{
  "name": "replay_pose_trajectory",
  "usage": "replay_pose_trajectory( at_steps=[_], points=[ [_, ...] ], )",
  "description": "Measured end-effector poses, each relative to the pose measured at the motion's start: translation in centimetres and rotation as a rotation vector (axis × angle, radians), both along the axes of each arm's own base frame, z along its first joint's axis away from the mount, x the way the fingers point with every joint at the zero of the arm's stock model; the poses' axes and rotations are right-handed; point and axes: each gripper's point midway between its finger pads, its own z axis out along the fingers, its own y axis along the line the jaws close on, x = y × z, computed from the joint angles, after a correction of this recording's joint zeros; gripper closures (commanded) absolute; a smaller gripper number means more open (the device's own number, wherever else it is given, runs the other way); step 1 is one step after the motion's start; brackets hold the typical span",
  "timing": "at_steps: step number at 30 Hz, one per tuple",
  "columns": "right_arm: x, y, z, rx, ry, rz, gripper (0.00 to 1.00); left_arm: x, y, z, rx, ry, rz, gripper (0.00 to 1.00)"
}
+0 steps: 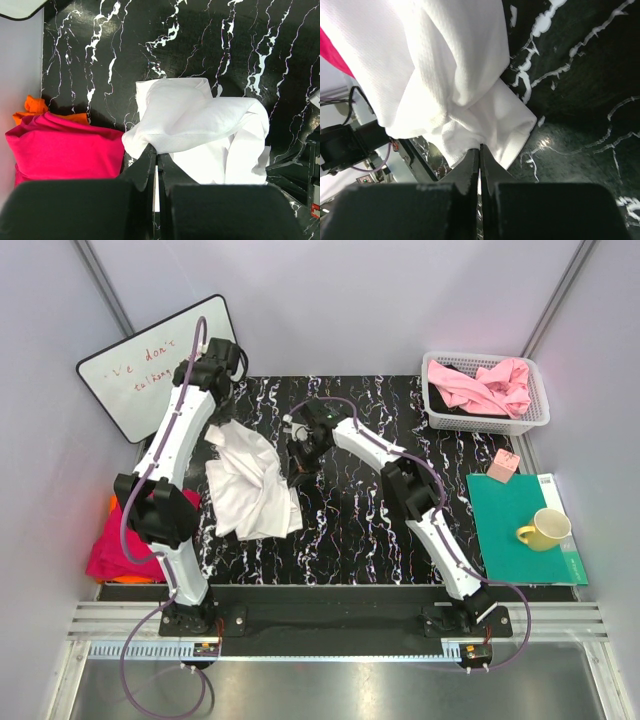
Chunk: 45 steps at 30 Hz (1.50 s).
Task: Fold and stack the t-shirts
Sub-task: Flatten out the tshirt
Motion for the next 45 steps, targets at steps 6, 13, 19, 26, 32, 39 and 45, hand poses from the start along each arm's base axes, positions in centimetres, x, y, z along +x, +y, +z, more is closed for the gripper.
replay_pose_trajectory(
  at_steps=[6, 13, 19, 26, 32, 39, 45],
  points=[
    [1.8, -3.1, 2.2, -0.091, -0.076, -0.061, 1.0, -0.5, 0.1, 0.0, 0.0, -0.003, 0.002, 1.0],
    [12.0, -14.6, 18.4, -0.083, -0.454, -0.403, 1.0, -1.2, 0.3, 4.0, -0.026, -0.127, 0.001, 1.0],
    [12.3, -24.7, 34.8, -0.037, -0.814, -0.679, 1.0, -1.0, -2.0, 7.3, -0.115, -0.244, -0.065, 1.0],
    [6.0, -24.7, 42.3, 0.034, -0.965, -0.681, 1.0, -3.4, -2.5, 12.5, -0.137, -0.387, -0.12, 1.0],
    [1.3, -26.4, 41.7, -0.012, -0.943, -0.663, 1.0, -8.8, -2.2, 19.3, -0.161, -0.585, -0.185, 1.0],
    [-7.0, -28.8, 45.7, 0.054, -1.036, -0.665, 1.0, -14.8, -2.5, 24.3, -0.212, -0.746, -0.289, 1.0],
    [-12.1, -30.5, 49.0, 0.129, -1.136, -0.688, 1.0, -16.4, -3.5, 25.9, -0.252, -0.793, -0.354, 1.0]
  ],
)
